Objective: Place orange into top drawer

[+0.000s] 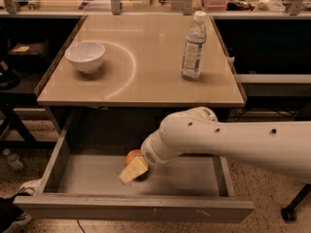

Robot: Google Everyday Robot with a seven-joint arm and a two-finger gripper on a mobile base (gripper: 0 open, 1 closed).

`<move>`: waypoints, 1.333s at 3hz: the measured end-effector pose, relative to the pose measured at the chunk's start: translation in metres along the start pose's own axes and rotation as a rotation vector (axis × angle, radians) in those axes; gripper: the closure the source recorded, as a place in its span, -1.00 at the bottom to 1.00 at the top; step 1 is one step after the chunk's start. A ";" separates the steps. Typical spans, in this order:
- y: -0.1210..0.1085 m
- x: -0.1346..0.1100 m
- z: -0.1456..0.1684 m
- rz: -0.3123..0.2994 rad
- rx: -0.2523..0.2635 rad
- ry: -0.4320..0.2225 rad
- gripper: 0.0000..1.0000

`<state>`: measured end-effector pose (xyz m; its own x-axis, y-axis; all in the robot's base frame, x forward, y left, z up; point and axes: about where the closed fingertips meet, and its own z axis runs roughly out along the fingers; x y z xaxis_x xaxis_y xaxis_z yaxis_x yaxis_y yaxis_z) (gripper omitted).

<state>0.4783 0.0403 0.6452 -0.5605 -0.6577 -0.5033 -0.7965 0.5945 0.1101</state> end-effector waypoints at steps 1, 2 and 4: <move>0.001 -0.008 -0.064 -0.001 0.124 0.026 -1.00; 0.000 -0.022 -0.147 0.008 0.290 0.037 -1.00; -0.026 -0.054 -0.340 0.074 0.675 -0.019 -1.00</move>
Offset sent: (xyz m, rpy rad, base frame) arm -0.0395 -0.0966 0.2605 -0.3228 -0.3234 -0.2733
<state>0.4522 -0.0967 0.9613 -0.5993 -0.5992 -0.5309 -0.4363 0.8005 -0.4109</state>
